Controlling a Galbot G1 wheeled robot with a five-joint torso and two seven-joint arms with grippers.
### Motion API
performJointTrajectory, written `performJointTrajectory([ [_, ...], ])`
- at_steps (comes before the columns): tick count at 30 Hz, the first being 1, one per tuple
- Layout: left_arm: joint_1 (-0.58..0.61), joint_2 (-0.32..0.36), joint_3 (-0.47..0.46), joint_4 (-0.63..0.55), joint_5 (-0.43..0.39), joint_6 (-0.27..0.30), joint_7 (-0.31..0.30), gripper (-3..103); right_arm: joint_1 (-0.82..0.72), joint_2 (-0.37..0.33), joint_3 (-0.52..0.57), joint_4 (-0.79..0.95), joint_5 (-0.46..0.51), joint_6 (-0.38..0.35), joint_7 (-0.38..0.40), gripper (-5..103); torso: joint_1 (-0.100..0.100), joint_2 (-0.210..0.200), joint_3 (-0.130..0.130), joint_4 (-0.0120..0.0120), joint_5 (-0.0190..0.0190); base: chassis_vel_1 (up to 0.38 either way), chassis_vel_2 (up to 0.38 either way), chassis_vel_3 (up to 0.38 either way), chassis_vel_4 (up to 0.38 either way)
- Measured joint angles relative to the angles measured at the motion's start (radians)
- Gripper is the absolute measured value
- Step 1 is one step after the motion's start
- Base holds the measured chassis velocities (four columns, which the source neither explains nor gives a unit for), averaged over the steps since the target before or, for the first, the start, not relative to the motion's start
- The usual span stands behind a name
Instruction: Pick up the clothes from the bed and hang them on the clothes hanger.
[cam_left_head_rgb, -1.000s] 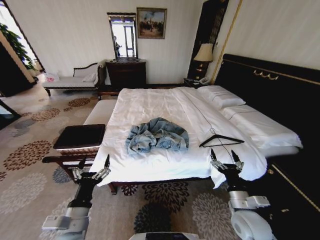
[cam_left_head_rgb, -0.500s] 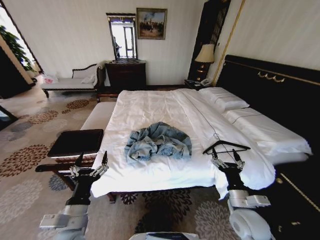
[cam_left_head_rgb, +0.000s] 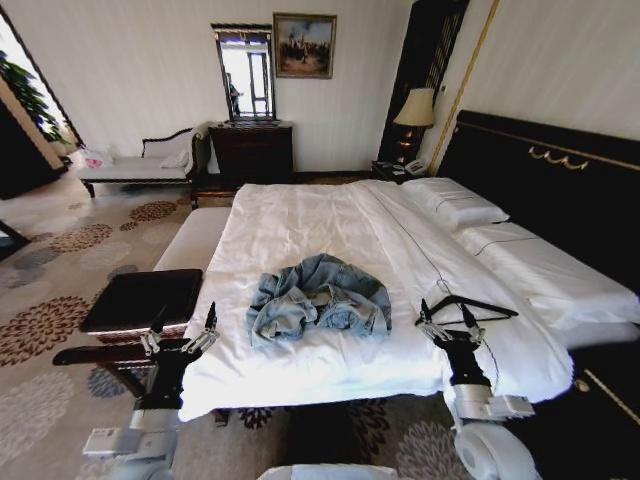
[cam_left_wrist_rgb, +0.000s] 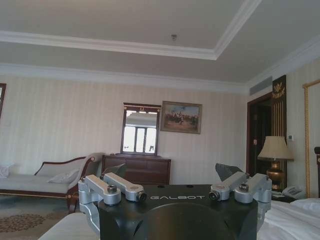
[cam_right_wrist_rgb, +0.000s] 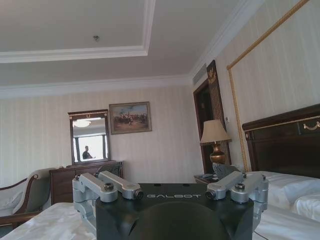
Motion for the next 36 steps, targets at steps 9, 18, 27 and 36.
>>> performJointTrajectory([
  [9,0.000,-0.006,0.005,0.001,0.010,-0.006,0.000,100,-0.003,0.003,-0.003,0.000,-0.005,0.000,-0.002,100,0.000,0.000,0.000,0.0000,0.0001,-0.168,0.002,0.158,0.009],
  [18,-0.001,-0.009,0.006,0.008,0.015,-0.010,0.001,100,-0.003,0.002,-0.004,-0.007,-0.013,0.009,-0.004,100,0.000,0.000,0.000,-0.0001,0.0006,-0.218,-0.096,0.194,0.092],
  [27,-0.006,-0.010,0.005,0.015,0.015,-0.012,0.001,100,-0.007,0.012,-0.011,-0.013,-0.028,0.019,-0.009,100,0.000,0.000,0.000,0.0000,-0.0005,-0.105,0.070,0.104,-0.059],
  [36,-0.011,-0.008,0.006,0.022,0.014,-0.013,0.000,100,-0.001,0.014,-0.008,-0.020,-0.038,0.047,-0.017,100,0.001,0.000,0.000,0.0001,0.0003,-0.090,0.105,0.089,-0.111],
])
